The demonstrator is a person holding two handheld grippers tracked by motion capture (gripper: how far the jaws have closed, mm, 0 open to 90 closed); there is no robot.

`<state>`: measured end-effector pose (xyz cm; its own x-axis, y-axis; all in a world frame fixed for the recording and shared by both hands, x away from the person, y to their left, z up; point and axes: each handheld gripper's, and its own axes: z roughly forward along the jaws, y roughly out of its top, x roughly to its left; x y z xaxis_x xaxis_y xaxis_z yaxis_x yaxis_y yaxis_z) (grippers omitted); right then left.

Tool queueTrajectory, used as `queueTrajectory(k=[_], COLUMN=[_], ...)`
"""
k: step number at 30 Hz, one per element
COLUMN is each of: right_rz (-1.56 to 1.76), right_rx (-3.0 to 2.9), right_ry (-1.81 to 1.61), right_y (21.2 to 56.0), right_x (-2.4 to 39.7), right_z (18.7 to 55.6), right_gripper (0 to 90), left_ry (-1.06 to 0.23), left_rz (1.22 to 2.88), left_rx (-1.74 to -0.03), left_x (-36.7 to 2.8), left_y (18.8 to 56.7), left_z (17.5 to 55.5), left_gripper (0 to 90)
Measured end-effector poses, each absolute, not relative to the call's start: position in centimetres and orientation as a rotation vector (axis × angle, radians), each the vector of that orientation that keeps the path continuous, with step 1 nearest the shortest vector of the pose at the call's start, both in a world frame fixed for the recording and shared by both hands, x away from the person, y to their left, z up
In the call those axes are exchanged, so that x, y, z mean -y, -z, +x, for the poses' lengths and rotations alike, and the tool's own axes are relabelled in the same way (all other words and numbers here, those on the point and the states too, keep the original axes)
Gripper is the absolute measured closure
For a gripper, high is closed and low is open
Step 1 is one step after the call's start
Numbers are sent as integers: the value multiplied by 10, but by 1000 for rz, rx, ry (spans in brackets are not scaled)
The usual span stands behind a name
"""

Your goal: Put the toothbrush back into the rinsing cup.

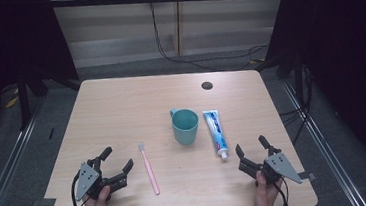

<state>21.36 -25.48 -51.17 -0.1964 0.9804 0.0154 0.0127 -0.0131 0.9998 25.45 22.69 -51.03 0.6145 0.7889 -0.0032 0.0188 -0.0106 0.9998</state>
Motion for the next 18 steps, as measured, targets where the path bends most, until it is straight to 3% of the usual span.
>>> queueTrajectory(k=[12, 18], right_rz=[1107, 1109], right_rx=[-1382, -1376], right_ry=[-1383, -1379], right_y=[512, 512], right_x=[256, 256], right_z=[214, 214], right_gripper=[166, 158], left_ry=[-686, -664], left_rz=[1471, 1436], left_rx=[-716, -798], left_x=[-227, -230], left_y=[510, 510], left_z=[255, 259], left_gripper=[160, 190])
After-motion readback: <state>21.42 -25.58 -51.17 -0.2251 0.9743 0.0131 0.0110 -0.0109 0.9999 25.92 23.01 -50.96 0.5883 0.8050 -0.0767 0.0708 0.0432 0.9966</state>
